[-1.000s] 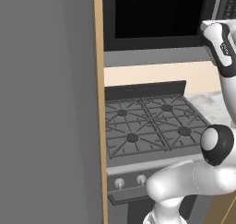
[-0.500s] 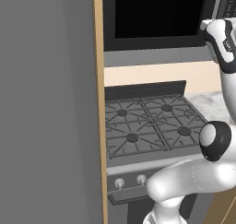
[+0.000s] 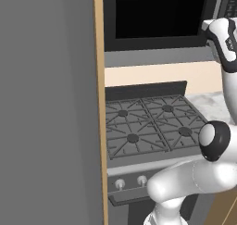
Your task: Pick the sweet potato from the counter and place it in the microwave. Then turn on the microwave.
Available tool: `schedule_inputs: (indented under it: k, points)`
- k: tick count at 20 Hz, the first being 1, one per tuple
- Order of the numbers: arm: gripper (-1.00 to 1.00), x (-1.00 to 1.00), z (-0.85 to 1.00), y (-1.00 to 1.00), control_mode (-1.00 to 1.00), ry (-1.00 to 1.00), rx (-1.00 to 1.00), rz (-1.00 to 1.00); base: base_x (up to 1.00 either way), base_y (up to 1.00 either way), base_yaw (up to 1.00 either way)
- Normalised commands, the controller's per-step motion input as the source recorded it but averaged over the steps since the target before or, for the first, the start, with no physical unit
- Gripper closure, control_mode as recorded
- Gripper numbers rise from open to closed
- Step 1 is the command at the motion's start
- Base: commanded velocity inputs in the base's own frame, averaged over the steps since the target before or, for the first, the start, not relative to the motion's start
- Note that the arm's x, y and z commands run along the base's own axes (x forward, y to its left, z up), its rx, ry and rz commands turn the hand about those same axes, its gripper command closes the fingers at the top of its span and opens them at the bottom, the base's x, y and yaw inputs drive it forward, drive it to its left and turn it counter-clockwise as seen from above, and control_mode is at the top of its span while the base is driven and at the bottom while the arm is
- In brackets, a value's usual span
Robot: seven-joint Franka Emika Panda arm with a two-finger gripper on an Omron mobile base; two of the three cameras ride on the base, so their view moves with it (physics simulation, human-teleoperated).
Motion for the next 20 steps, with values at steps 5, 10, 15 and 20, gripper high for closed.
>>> schedule_inputs:
  k: [5, 10, 15, 20]
  points:
    - [1.0, -0.2, 0.0, 0.0, -1.0, -0.03, 0.0, 0.02, 0.0, 0.0, 0.0]
    - [1.0, -0.54, 0.0, 0.0, -1.0, -0.06, 0.0, 0.08, 0.0, 0.0, 0.0]
    - [1.0, -0.52, 0.0, 0.0, -1.0, -0.03, 0.0, 0.09, 0.0, 0.0, 0.0]
    - [1.0, -0.51, 0.0, 0.0, -1.0, 0.0, 0.0, 0.09, 0.0, 0.0, 0.0]
